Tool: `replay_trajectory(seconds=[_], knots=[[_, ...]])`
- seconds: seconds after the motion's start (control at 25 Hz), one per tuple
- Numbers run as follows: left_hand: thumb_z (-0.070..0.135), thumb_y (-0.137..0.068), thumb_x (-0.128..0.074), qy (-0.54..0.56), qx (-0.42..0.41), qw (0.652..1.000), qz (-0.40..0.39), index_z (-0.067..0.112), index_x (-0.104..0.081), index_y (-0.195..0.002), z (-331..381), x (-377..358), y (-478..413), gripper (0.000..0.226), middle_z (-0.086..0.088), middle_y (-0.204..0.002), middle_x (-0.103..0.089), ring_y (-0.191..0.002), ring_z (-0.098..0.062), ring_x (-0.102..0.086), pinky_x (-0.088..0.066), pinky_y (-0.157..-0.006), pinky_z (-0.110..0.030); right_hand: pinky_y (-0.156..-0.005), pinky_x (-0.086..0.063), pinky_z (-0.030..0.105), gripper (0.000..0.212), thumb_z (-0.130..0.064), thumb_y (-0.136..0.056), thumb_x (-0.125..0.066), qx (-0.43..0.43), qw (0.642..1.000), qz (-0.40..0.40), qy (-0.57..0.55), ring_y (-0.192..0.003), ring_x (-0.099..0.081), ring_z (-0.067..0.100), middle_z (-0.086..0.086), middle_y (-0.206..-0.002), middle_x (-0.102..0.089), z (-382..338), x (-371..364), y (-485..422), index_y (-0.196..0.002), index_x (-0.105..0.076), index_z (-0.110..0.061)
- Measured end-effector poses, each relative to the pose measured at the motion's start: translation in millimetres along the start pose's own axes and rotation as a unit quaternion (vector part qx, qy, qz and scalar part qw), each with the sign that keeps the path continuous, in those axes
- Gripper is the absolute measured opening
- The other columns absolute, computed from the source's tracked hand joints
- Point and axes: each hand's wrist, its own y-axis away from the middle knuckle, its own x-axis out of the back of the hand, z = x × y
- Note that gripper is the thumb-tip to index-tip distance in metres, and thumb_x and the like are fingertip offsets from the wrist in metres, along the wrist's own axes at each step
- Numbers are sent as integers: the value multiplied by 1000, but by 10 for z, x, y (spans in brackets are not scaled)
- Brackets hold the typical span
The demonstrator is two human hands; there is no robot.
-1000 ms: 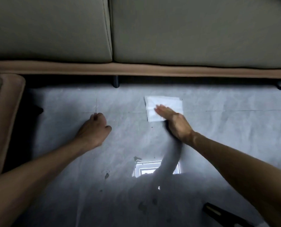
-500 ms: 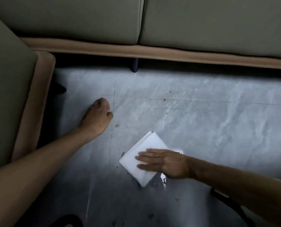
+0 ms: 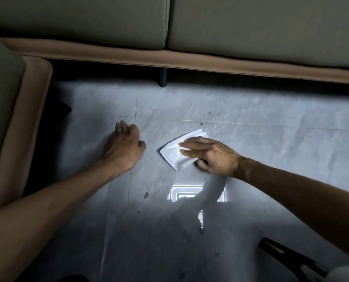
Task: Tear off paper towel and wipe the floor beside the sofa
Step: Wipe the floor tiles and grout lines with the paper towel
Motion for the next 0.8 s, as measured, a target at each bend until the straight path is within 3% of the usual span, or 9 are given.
replay_trajectory(seconds=[0.12, 0.2, 0.28, 0.4, 0.48, 0.6, 0.64, 0.72, 0.8], knots=[[23, -90, -44, -13, 12, 1000, -15, 1, -42, -119, 39, 16, -17, 37, -33, -144, -29, -139, -40, -22, -31, -107, -44, -98, -45, 32, 44, -34, -86, -63, -14, 1000, -1, -5, -120, -52, 26, 10, -134, -54, -181, -66, 43, -125, -62, -14], [25, -91, -45, -19, 17, 999, -23, 1, -41, -121, 64, 22, -9, 39, -34, -148, -23, -142, -39, -18, -29, -110, -43, -92, -45, 32, 44, -52, -91, -55, -70, 998, 11, -2, -111, -51, 22, 6, -120, -53, -164, -57, -55, -122, -61, -21], [24, -90, -46, -11, 7, 1000, -10, 3, -43, -116, 66, 34, 7, 34, -30, -142, -33, -137, -38, -27, -32, -106, -42, -85, -48, 37, 43, -51, -92, -53, -122, 992, 19, 36, -106, -52, 24, 6, -111, -55, -186, -79, -170, -120, -59, -19], [22, -89, -48, 54, 6, 997, 51, 12, -45, -100, -55, 126, 50, 15, -13, -107, -57, -101, -34, -55, -43, -80, -36, -63, -48, 37, 33, -37, -96, -55, -129, 989, 29, 59, -88, -62, 29, 9, -100, -64, -446, -277, -156, -113, -57, -10], [22, -90, -47, 83, 28, 993, 82, 17, -42, -93, -216, 202, 92, 7, -8, -90, -62, -81, -31, -58, -41, -68, -31, -53, -42, 35, 22, -26, -98, -49, -151, 987, 12, 54, -75, -65, 31, 8, -95, -65, -545, -306, -112, -113, -53, -11], [21, -90, -45, 103, 73, 985, 115, 17, -42, -91, -472, 278, 215, 5, -9, -84, -61, -78, -33, -59, -39, -65, -31, -54, -32, 34, 22, -17, -96, -44, -273, 958, 54, 73, -74, -65, 33, 8, -94, -66, -680, -324, -470, -117, -47, -11], [20, -90, -46, 105, 80, 984, 123, 16, -44, -93, -529, 285, 240, 6, -12, -86, -62, -83, -36, -61, -39, -66, -32, -55, -33, 35, 27, -15, -95, -44, -274, 959, 40, 66, -75, -66, 33, 10, -94, -67, -834, -394, -655, -121, -46, -9], [21, -91, -48, 100, 79, 984, 124, 14, -46, -98, -610, 301, 261, 10, -17, -97, -66, -92, -39, -62, -42, -71, -35, -57, -42, 37, 38, -10, -91, -48, -119, 992, -17, 30, -76, -68, 34, 14, -95, -68, -1344, -645, -987, -128, -46, -3], [21, -91, -49, 105, 68, 985, 118, 14, -47, -102, -619, 322, 235, 14, -17, -102, -66, -95, -38, -62, -43, -73, -35, -56, -49, 38, 36, -6, -85, -53, 78, 990, -114, 8, -68, -67, 34, 15, -88, -68, -1744, -772, -1013, -121, -52, 0]])
